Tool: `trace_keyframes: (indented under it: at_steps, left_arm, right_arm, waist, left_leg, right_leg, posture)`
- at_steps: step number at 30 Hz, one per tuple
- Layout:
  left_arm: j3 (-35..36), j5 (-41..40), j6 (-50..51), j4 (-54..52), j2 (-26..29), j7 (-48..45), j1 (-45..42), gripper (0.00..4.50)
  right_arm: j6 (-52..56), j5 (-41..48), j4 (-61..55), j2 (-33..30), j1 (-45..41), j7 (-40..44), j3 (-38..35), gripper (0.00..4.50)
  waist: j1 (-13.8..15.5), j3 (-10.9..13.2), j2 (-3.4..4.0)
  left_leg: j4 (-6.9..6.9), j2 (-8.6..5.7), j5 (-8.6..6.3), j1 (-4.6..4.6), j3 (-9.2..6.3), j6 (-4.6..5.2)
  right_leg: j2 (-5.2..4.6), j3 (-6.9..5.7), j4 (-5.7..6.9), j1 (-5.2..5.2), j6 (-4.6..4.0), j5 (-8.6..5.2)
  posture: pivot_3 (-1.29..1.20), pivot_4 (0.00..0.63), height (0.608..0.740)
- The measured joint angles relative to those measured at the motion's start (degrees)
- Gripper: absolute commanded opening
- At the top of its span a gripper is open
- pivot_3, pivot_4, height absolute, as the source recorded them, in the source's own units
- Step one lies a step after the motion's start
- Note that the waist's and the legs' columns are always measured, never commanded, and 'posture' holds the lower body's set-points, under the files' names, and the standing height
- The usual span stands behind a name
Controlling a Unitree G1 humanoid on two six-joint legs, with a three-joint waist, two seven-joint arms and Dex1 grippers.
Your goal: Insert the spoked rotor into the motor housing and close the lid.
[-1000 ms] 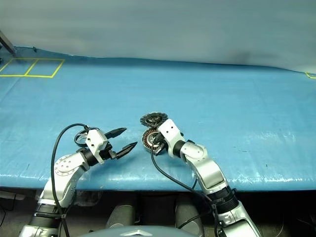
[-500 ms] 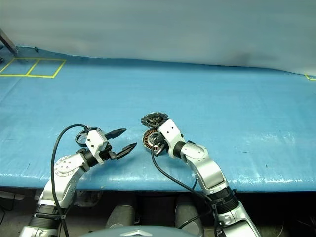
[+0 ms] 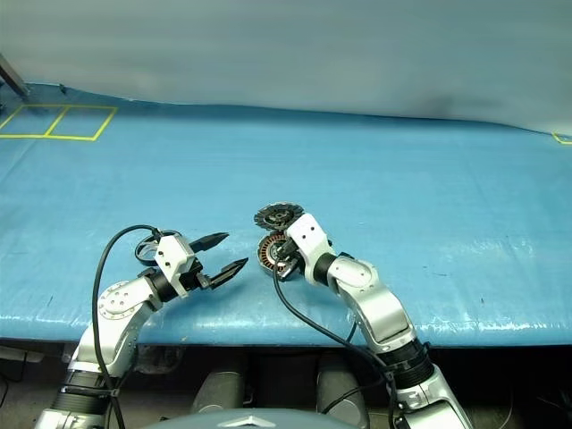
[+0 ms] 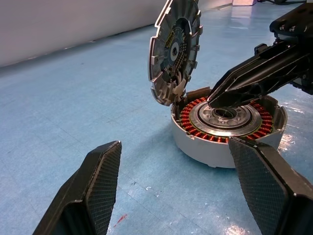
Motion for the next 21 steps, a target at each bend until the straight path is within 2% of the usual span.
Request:
trace_keyframes:
  at_steps: [21]
  left_arm:
    - [0.0, 0.0, 0.0, 0.0, 0.0, 0.1, 0.1, 3.80]
  right_arm:
    - [-0.8, -0.8, 3.0, -0.4, 0.1, -0.3, -0.2, 0.03]
  waist:
    - [0.0, 0.0, 0.00]
  left_leg:
    - [0.01, 0.00, 0.00, 0.04, 0.00, -0.01]
  right_leg:
    - [-0.01, 0.00, -0.01, 0.01, 0.01, -0.01]
  posture:
    - [0.00, 0.150, 0.740]
